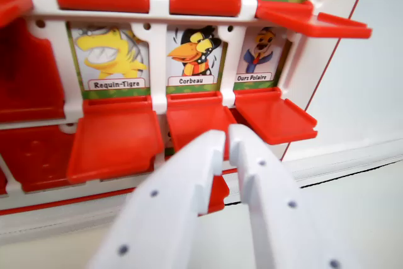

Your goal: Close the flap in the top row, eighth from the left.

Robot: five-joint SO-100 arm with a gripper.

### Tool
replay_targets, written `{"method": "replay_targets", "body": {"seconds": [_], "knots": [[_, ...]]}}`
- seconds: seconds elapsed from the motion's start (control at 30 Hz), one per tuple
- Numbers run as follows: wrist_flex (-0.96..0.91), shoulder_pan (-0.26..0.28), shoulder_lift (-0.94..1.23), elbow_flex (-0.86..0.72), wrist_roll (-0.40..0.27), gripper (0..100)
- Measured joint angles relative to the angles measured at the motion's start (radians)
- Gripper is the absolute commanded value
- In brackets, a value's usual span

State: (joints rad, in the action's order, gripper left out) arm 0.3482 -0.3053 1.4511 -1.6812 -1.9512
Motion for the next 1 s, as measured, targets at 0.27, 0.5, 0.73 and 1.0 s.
{"method": "replay_targets", "body": {"seconds": [0.27, 0.5, 0.73, 1.0], "knots": [[0.0, -0.009, -0.169, 0.218, -0.021, 0], [0.0, -0.044, -0.272, 0.33, -0.057, 0], [0.0, -0.054, -0.321, 0.382, -0.063, 0], [0.012, -0.054, -0.37, 0.517, -0.057, 0]]}}
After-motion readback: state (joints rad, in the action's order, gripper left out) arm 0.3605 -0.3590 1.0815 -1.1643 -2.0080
